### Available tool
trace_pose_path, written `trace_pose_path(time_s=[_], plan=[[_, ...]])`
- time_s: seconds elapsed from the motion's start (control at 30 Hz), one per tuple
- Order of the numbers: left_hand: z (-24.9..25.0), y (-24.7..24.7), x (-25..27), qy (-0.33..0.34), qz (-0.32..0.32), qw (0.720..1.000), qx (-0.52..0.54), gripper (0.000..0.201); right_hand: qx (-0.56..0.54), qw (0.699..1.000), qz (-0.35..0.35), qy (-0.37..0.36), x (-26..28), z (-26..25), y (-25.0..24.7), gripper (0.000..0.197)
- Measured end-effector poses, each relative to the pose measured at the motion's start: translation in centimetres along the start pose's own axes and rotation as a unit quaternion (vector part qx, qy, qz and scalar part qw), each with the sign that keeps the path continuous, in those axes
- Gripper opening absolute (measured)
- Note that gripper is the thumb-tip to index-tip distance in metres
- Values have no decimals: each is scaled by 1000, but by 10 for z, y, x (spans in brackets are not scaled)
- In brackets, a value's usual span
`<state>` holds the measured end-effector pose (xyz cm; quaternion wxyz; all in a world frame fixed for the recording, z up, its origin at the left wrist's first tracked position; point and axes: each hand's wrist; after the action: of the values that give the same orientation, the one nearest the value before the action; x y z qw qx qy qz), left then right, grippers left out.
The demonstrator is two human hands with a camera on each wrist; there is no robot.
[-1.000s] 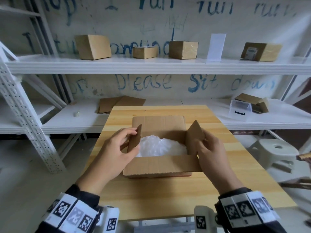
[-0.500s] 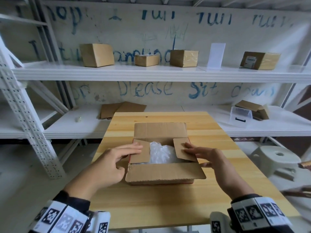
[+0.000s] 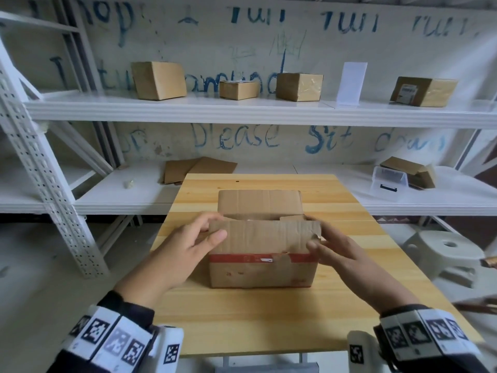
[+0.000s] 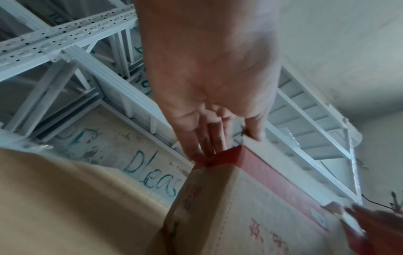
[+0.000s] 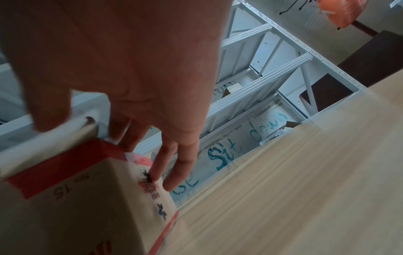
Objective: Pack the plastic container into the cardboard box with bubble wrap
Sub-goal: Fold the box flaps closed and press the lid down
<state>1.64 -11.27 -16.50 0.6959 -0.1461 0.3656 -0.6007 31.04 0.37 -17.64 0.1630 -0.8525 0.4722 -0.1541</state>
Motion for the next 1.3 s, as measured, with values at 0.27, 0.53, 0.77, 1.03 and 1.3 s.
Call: trace_pose_path(time_s=[0.27,0.53,0.77,1.03,1.3], plan=[[-2,8,-11,33,43,999,-1,72,50,993,101,-42,-7,-4,12,46],[-3,5,-21,-49,-5,991,121,89,99,989,109,-13,-15,0,9,31],[-16,4,-25,-41,8,983,177,107,58,995,75,15,-17,1,6,31],[-13,3,-20,59,12,998,26,22,101,993,64,15,-13,-4,9,51],[7,5,-12,40,-58,993,-97,53,210,972,102,35,-11,-17,23,38]])
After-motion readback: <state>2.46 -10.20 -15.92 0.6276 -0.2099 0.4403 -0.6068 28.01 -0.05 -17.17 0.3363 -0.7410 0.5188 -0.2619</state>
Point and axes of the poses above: each hand's wrist, its own x-axis away from the middle knuckle, its own y-axis out of the palm, z = x × y, and after that the axes turned 15 degrees about y, right-handed
